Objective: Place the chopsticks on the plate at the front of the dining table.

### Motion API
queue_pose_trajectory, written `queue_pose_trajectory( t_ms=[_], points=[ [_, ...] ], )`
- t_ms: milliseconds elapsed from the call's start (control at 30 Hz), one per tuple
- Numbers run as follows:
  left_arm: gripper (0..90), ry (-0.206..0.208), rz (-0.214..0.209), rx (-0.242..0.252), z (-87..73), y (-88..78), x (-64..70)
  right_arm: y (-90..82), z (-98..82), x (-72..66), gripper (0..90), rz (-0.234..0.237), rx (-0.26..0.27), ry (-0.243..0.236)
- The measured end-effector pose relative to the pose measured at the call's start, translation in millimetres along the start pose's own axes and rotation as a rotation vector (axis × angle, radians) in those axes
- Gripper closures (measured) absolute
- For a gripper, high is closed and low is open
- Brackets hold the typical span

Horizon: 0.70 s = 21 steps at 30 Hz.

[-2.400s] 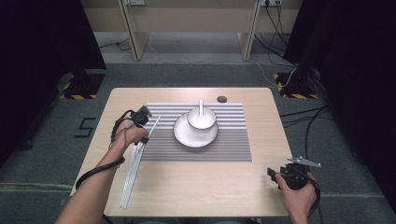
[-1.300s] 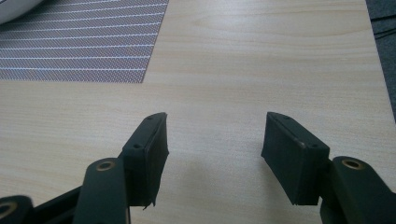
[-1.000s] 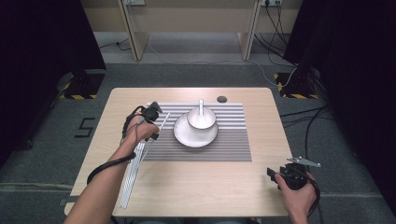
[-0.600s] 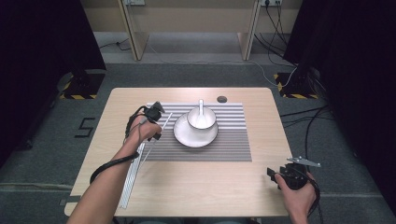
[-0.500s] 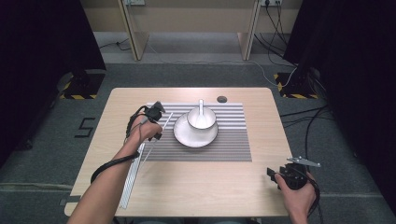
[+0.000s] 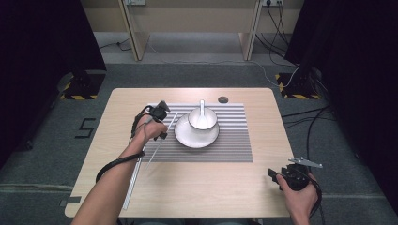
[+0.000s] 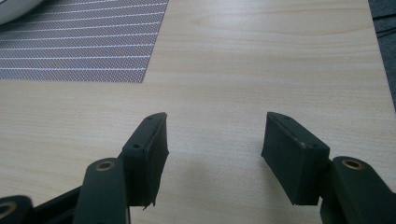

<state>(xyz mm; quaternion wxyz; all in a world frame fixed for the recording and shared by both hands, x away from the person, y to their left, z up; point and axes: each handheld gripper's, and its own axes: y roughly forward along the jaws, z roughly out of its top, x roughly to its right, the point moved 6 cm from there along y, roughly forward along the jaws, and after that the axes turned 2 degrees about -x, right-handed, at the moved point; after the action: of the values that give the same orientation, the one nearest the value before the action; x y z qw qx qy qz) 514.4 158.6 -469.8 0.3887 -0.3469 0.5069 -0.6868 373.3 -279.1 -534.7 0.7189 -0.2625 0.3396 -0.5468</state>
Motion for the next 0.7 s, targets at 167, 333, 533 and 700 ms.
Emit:
queue_pose_trajectory(
  t_ms=[167, 333, 533, 700],
  points=[
    [84.8, 0.000, -0.002, 0.005, 3.8, 0.5, 1.3, 0.1, -0.2, -0.1, 40.5, 0.002, -0.001, 0.000],
    [84.8, -0.007, -0.010, 0.014, 7.7, 2.9, 4.0, 0.2, -0.5, 0.5, 40.5, 0.002, 0.000, -0.001],
    [84.7, -0.007, -0.013, 0.023, 12.5, 4.8, 7.9, -0.1, -0.5, 0.4, 40.5, 0.004, 0.000, 0.001],
    [84.8, -0.010, -0.017, 0.030, 16.1, 7.0, 10.9, -0.1, -0.4, 0.6, 40.4, 0.004, 0.000, 0.001]
  ],
)
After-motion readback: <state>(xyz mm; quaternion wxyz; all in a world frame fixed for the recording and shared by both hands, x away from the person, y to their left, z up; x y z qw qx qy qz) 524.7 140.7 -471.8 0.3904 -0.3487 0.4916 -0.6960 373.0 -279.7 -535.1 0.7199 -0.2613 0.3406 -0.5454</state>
